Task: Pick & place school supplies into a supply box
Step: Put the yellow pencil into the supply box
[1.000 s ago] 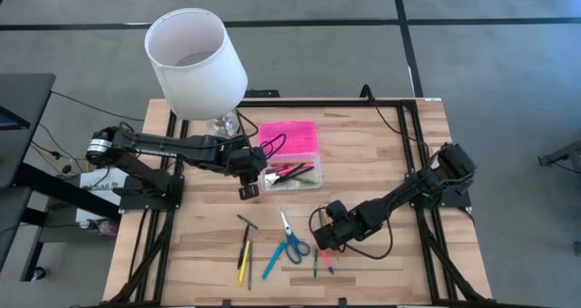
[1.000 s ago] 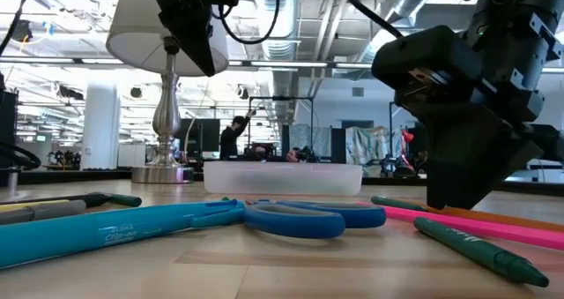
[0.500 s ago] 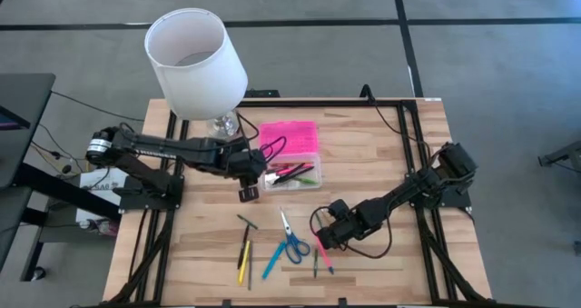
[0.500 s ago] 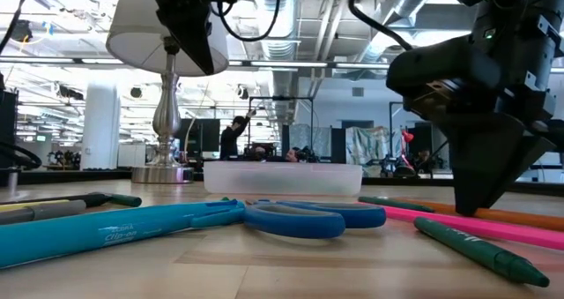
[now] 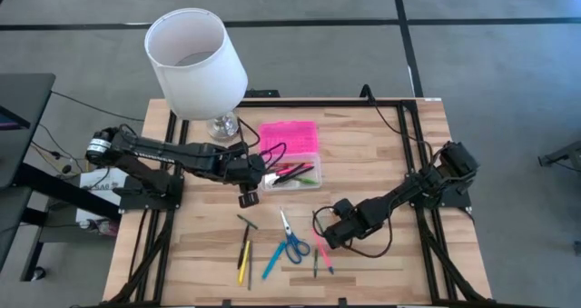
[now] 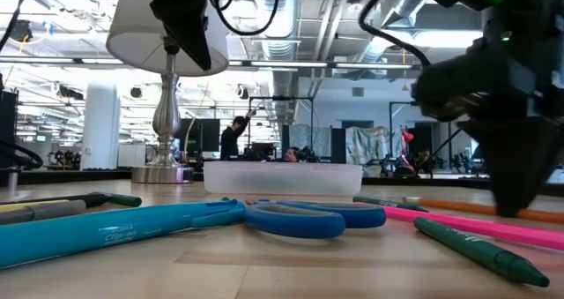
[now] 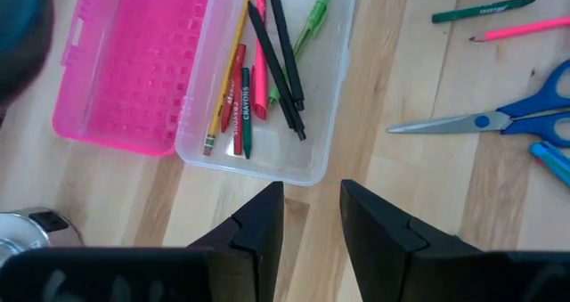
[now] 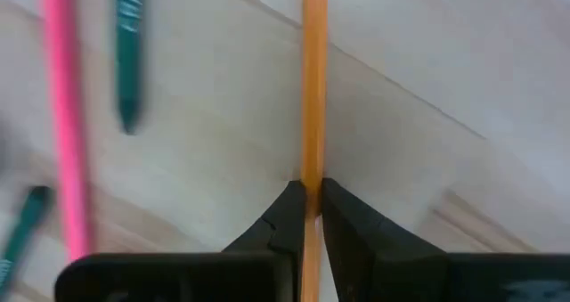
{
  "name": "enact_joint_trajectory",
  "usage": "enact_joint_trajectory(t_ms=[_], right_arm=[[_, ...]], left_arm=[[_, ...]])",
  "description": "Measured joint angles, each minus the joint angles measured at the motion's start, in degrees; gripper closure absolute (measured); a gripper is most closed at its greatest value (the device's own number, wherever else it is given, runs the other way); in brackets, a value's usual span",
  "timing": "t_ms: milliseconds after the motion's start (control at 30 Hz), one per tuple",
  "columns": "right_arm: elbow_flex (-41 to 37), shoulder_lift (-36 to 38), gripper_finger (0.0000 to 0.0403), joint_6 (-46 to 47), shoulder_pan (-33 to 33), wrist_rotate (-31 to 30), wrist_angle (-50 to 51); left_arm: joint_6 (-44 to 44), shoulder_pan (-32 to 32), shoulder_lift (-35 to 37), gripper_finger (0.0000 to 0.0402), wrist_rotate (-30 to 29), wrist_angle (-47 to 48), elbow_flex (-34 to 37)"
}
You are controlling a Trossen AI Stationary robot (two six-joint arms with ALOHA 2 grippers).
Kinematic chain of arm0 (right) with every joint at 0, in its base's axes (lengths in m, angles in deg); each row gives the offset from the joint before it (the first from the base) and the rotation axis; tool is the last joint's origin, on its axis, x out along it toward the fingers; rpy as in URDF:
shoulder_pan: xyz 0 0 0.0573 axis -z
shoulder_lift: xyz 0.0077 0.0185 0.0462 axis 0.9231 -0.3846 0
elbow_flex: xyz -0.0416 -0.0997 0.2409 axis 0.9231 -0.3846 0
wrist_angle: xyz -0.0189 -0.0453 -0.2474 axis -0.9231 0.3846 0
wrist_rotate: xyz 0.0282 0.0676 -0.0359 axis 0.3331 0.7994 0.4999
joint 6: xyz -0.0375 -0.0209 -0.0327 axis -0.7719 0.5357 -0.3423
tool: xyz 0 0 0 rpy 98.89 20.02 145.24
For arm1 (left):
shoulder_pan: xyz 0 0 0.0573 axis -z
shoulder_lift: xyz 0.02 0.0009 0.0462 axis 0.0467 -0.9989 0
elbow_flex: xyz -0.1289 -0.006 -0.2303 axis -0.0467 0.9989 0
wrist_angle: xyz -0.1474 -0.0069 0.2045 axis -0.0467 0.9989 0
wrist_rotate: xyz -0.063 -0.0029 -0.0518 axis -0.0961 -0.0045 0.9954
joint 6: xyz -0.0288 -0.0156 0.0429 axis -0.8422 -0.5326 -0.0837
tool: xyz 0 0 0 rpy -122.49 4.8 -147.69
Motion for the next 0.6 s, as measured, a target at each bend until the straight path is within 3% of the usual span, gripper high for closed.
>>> enact_joint_trajectory(t_ms=[200,600], right_arm=[[-0.6,1.1,0.0380,-3.7,0.7,1.5,9.6],[-0.5,1.0,0.0368,-12.7,3.3,3.3,12.4]], left_arm=[[-2.2,1.7,0.0,0.0294,-1.7,0.0,0.0],[-7.3,4.1,0.0,0.0294,-4.4,-0.2,0.0]])
